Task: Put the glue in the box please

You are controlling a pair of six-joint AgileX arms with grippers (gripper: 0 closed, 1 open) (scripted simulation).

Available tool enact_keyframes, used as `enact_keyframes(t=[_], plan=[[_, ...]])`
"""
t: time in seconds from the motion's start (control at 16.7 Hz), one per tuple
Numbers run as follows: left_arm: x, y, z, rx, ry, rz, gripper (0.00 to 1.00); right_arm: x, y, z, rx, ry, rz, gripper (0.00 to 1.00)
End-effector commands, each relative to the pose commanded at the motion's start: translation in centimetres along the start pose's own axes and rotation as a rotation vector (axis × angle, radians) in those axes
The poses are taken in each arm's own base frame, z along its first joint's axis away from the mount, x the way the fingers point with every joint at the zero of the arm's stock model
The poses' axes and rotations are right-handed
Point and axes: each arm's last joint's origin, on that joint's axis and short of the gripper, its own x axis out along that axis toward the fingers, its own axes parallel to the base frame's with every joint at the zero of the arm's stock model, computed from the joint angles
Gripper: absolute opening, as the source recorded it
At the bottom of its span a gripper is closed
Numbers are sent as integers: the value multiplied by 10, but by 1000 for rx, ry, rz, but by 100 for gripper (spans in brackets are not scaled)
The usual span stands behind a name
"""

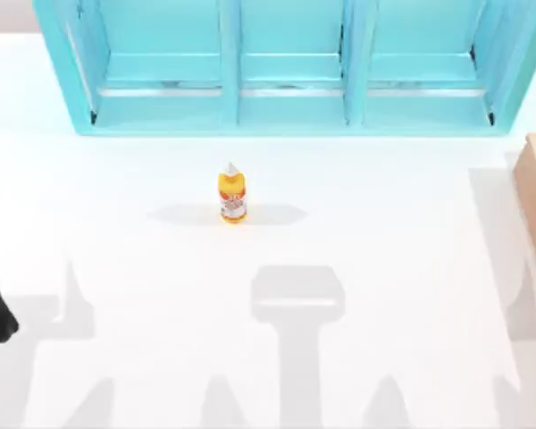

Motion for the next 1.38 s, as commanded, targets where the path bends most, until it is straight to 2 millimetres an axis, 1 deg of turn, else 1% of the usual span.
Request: enact_keyframes(t=[0.24, 0.42, 0.6, 0.78, 0.96, 1.08, 1.26, 1.38], plan=[[0, 0, 0, 0, 0, 0, 100, 1, 2, 1, 6, 17, 13, 100], [0, 0, 0, 0, 0, 0, 100, 7, 9, 4, 25, 80, 52, 100], [0, 0, 0, 0, 0, 0, 100, 19, 23, 13, 43, 166, 90, 100], [0, 0, 0, 0, 0, 0, 100, 39, 44, 26, 52, 243, 115, 100], [0, 0, 0, 0, 0, 0, 100, 66, 79, 40, 52, 290, 123, 100], [0, 0, 0, 0, 0, 0, 100, 85, 111, 44, 51, 303, 121, 100], [0, 0, 0, 0, 0, 0, 100, 112, 169, 41, 51, 297, 106, 100], [0, 0, 0, 0, 0, 0, 100, 125, 212, 30, 52, 283, 91, 100]])
